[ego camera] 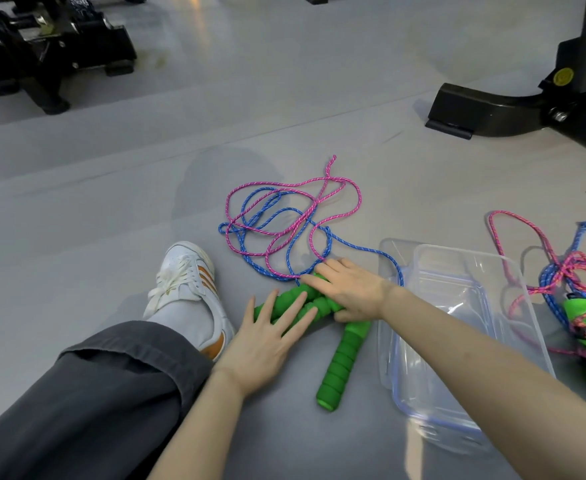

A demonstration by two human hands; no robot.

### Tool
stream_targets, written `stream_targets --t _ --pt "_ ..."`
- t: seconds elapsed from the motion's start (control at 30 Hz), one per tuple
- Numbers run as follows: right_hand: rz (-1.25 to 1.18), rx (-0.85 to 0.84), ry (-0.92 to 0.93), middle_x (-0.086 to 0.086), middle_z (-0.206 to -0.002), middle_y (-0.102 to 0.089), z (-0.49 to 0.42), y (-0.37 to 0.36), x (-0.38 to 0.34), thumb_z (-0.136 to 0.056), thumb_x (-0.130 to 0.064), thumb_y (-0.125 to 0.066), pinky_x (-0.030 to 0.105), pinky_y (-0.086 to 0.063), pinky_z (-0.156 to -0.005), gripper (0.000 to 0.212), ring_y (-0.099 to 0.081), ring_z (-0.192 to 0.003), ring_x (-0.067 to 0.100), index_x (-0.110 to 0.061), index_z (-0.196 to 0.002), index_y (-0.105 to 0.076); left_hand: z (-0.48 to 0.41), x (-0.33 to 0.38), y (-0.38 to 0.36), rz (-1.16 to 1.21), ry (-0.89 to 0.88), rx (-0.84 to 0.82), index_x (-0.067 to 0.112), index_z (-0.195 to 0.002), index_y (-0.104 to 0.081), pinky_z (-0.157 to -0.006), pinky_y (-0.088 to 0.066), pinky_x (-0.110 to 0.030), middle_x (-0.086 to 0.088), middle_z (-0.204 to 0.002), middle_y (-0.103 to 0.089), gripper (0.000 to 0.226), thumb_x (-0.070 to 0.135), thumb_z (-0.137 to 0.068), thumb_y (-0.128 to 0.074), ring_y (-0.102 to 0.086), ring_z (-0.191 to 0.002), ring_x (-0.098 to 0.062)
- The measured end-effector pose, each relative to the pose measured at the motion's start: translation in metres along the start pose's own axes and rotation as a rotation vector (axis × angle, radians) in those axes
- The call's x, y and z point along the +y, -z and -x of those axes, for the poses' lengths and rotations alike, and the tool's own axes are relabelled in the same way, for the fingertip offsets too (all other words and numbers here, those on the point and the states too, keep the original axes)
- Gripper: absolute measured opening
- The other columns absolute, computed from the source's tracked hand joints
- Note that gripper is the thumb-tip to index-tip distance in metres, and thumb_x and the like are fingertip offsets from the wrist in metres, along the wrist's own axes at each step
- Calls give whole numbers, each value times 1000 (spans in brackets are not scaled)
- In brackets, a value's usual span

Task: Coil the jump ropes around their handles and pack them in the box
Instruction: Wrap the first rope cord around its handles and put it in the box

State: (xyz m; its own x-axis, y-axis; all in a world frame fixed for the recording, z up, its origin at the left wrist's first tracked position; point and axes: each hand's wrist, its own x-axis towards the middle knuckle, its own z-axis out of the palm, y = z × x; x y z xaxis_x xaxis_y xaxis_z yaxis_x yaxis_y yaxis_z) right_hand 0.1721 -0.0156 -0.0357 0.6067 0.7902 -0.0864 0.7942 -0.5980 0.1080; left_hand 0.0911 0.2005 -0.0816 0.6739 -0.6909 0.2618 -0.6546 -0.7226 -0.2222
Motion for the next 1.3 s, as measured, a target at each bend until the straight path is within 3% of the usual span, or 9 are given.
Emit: stream_targets --t 0.17,0.4,0.57,0.7,0.8,0.97,1.13,1.2,1.3 --pt "18 65 -5 9 -94 -58 2 -1 3 -40 -36 -82 38 -49 -88 84 -59 -85 28 -8 -115 -59 -6 -2 6 92 41 -35 24 -148 -22 -77 -54 -52 -13 -145 -31 106 18 -60 -79 -59 -106 -44" --pt "55 122 -59 12 -93 -56 30 45 40 -47 -36 -78 38 -48 -78 77 -56 -81 31 -7 -115 -54 -59 -9 44 28 -47 52 20 -140 -35 -74 -53 -49 -14 -143 -37 70 8 -73 -49 -59 -101 -48" --pt "80 205 -170 13 -93 -54 68 114 75 -61 -44 -47 39 -48 -73 68 -55 -77 32 -6 -117 -53 -121 -28 101 -154 -219 199 18 -140 -35 -78 -52 -53 -9 -141 -45 58 7 -84 -24 -57 -105 -49" --pt "126 294 -277 12 -92 -52 112 170 92 -58 -43 -47 38 -47 -67 69 -55 -75 33 -7 -117 -53 -172 -34 158 -318 -390 330 19 -144 -30 -82 -48 -50 -7 -146 -35 55 3 -91 -26 -52 -110 -46" --pt "137 388 -332 11 -88 -52 140 202 90 -59 -41 -46 37 -46 -61 66 -53 -68 32 -7 -115 -53 -197 -35 194 -367 -468 362 22 -145 -28 -84 -47 -51 -8 -148 -30 69 10 -83 -55 -49 -111 -46" --pt "177 464 -370 12 -87 -52 177 240 80 -63 -40 -47 41 -48 -59 59 -52 -66 34 -4 -110 -55 -213 -20 252 -408 -545 387 24 -145 -33 -88 -46 -52 -12 -147 -36 61 5 -87 -36 -51 -108 -45" --pt "252 465 -411 13 -87 -53 209 257 82 -59 -28 -71 38 -48 -58 61 -52 -66 32 -2 -111 -56 -228 0 270 -336 -563 304 27 -148 -19 -92 -41 -63 -13 -152 -18 91 22 -75 -73 -44 -122 -51" --pt "243 455 -397 14 -87 -54 213 249 82 -60 -29 -69 39 -48 -57 59 -52 -66 32 -2 -111 -56 -229 8 264 -309 -574 316 28 -148 -20 -89 -46 -61 -11 -152 -18 84 21 -79 -67 -46 -120 -50" --pt "240 409 -352 13 -87 -54 216 234 82 -66 -35 -54 39 -47 -57 55 -51 -65 31 -3 -110 -57 -220 19 245 -295 -569 321 26 -147 -23 -78 -52 -48 -10 -152 -25 60 4 -91 -21 -51 -110 -44"
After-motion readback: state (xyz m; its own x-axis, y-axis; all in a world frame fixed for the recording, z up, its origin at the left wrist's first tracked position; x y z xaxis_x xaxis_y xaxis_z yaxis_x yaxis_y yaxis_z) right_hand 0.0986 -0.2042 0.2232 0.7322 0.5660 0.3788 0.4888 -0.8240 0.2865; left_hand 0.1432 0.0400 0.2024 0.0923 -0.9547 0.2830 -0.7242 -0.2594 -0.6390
